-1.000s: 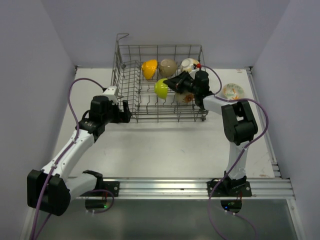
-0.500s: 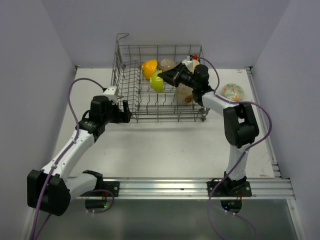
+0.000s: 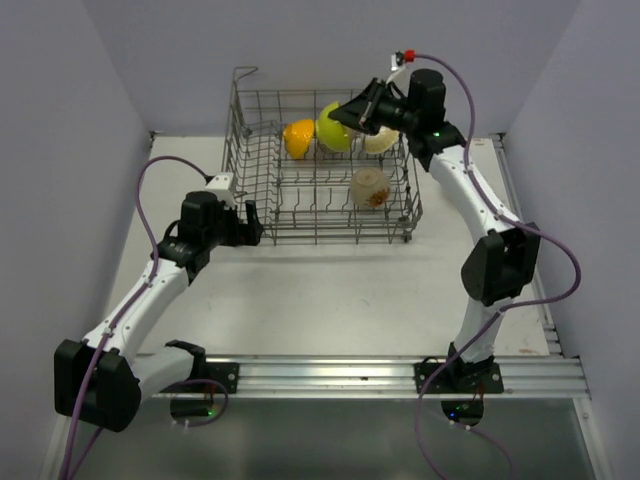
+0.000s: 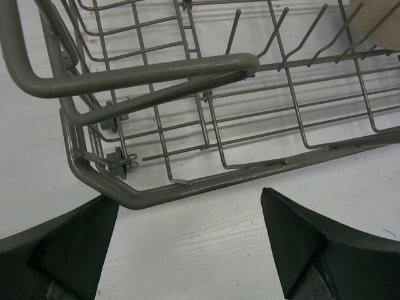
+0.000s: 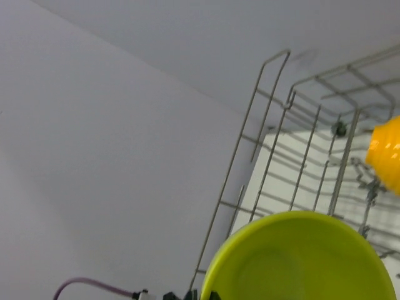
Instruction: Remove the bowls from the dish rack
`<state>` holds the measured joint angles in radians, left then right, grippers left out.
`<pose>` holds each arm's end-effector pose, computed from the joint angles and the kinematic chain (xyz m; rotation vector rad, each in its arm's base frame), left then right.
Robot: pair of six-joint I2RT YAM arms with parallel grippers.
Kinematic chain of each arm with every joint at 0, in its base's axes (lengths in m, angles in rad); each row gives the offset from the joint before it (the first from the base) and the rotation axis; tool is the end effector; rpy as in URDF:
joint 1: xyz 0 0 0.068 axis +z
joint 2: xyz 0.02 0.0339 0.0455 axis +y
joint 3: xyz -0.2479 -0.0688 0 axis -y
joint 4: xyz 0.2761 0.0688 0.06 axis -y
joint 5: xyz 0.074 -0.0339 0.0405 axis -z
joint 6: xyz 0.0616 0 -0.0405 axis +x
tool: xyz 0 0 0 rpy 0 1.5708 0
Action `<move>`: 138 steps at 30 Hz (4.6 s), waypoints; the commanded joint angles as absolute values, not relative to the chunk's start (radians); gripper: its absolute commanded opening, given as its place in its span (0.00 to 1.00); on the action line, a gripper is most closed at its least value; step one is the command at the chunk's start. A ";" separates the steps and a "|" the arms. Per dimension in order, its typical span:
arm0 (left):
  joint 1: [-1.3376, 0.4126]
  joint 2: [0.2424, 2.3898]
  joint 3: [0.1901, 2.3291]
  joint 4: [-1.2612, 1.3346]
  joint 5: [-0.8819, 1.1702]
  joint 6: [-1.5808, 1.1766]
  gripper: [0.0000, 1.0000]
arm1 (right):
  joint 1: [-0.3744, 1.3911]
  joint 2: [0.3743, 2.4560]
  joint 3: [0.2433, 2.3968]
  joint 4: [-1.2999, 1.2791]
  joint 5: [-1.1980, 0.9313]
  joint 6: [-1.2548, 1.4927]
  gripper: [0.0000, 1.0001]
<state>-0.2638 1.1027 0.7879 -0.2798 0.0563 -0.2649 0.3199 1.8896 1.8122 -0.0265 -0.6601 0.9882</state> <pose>0.2902 -0.0820 0.2304 0.0315 2.1869 -0.3628 0.4624 0.1930 0.3747 0.0659 1.8984 1.4886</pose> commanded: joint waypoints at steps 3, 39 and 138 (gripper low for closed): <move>-0.272 1.074 0.790 -0.250 0.104 -0.245 1.00 | 0.210 1.812 2.025 -0.437 -0.608 0.720 0.00; -0.272 1.042 0.785 -0.245 0.118 -0.241 1.00 | -0.044 1.871 1.798 -0.635 0.123 0.359 0.00; -0.273 1.077 0.782 -0.241 0.147 -0.236 1.00 | 0.172 2.120 1.954 -0.732 -0.315 0.407 0.99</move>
<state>-0.2642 1.0744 0.7872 -0.3004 0.0994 -0.2428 0.1791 2.0998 1.9022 -0.6567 -0.3244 0.4225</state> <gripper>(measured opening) 0.997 0.985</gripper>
